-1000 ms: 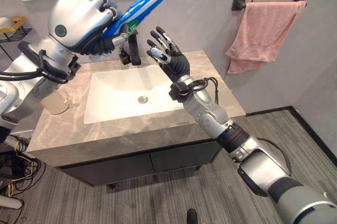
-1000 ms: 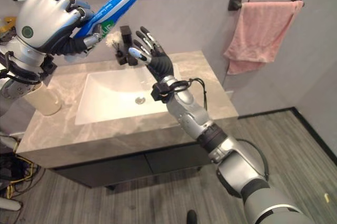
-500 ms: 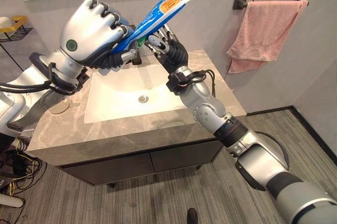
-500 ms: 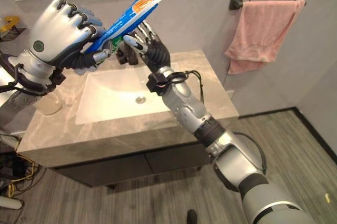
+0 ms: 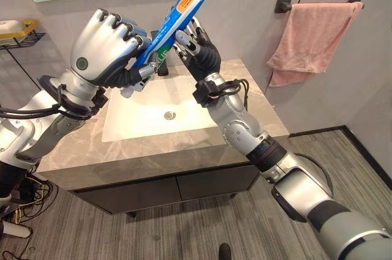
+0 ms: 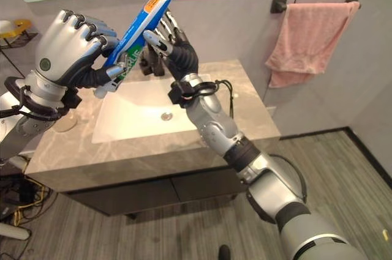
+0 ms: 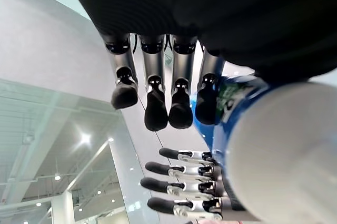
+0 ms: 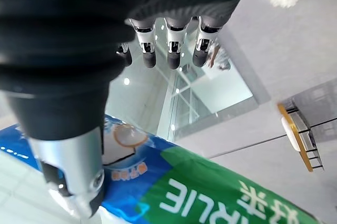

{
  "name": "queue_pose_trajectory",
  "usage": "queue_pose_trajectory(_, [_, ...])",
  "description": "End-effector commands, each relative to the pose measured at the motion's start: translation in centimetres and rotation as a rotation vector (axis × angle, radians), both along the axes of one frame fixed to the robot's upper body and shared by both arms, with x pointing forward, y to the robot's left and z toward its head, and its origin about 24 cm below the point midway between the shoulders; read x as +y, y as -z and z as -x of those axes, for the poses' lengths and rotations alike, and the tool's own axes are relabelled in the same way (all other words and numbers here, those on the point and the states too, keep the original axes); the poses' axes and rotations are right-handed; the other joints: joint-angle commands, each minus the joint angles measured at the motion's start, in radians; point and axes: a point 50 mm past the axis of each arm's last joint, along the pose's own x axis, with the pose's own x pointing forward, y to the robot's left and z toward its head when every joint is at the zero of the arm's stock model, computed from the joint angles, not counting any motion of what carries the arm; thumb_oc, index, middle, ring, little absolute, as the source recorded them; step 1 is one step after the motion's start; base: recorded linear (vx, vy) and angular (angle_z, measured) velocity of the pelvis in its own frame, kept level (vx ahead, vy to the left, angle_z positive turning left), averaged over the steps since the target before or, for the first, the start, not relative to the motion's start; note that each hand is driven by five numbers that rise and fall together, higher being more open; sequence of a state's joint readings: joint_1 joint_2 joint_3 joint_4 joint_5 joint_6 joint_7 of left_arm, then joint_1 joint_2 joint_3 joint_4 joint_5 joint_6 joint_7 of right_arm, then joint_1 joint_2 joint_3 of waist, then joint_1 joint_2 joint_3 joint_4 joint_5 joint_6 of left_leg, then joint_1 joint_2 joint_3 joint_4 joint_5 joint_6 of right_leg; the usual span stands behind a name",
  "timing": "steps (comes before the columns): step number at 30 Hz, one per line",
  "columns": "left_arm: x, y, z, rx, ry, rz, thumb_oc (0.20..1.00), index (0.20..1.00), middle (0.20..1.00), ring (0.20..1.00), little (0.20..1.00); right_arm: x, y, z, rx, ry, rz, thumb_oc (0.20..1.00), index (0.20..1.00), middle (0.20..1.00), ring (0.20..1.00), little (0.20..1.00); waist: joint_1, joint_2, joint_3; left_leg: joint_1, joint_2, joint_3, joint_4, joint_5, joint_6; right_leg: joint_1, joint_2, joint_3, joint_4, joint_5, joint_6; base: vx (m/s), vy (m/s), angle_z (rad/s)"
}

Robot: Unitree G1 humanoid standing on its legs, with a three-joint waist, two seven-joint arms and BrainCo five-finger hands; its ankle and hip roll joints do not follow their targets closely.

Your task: Put brush and paste in cup on sink, flatten towel.

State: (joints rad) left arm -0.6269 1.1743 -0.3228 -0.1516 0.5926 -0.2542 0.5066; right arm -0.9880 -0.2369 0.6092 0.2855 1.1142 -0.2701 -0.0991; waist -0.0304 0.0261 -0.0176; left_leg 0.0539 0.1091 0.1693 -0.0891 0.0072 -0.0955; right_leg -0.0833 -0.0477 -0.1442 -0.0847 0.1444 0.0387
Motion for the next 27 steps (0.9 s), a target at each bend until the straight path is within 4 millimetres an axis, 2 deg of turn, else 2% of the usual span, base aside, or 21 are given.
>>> queue_pose_trajectory(1, [0.9,-1.5,1.0,-0.046,0.009,0.074,0.2,0.2,0.2,0.2,0.2,0.4,-3.7,1.2,-0.154,-0.056,-0.068,1.0,1.0,1.0,1.0,1.0,0.013,-0.057,-0.016,0.086,0.028,0.012,0.002,-0.033,-0.016,0.046,-0.103,0.005,-0.003,0.026,0.123,0.0,0.0,0.0])
queue_pose_trajectory(17, [1.7,-0.2,0.3,0.037,-0.031,0.083,0.2,0.2,0.2,0.2,0.2,0.3,-3.9,1.2,-0.146,-0.061,-0.125,1.0,1.0,1.0,1.0,1.0,0.015,-0.053,-0.015,0.085,0.027,0.011,0.002,-0.037,-0.014,0.047,-0.105,0.003,-0.003,0.021,0.122,0.0,0.0,0.0])
queue_pose_trajectory(18, [1.8,-0.1,0.2,0.038,-0.036,0.084,0.2,0.2,0.2,0.2,0.2,0.4,-3.9,1.2,-0.14,-0.063,-0.134,0.934,0.934,0.934,0.934,0.934,0.016,-0.053,-0.015,0.085,0.027,0.01,0.002,-0.037,-0.014,0.047,-0.105,0.004,-0.003,0.021,0.121,0.0,0.0,0.0])
queue_pose_trajectory(20, [1.7,0.0,0.1,0.042,-0.039,0.084,0.2,0.2,0.2,0.2,0.2,0.6,-3.8,1.3,-0.136,-0.068,-0.137,0.589,0.589,0.589,0.589,0.589,0.017,-0.052,-0.014,0.085,0.027,0.01,0.002,-0.037,-0.014,0.048,-0.106,0.002,-0.003,0.019,0.121,0.0,0.0,0.0])
queue_pose_trajectory(22, [1.6,0.0,0.1,0.043,-0.033,0.083,0.2,0.2,0.2,0.2,0.2,0.9,-3.7,1.4,-0.133,-0.079,-0.133,0.649,0.649,0.649,0.649,0.649,0.016,-0.05,-0.012,0.084,0.027,0.007,0.002,-0.036,-0.013,0.047,-0.104,0.002,-0.003,0.018,0.118,0.0,0.0,0.0])
queue_pose_trajectory(27, [1.4,0.2,-0.2,0.051,-0.023,0.099,0.2,0.2,0.2,0.2,0.2,1.5,-2.9,1.5,-0.104,-0.098,-0.127,0.68,0.68,0.68,0.68,0.68,0.015,-0.051,-0.009,0.081,0.029,0.001,0.002,-0.032,-0.013,0.051,-0.1,-0.002,-0.003,0.016,0.112,0.0,0.0,0.0])
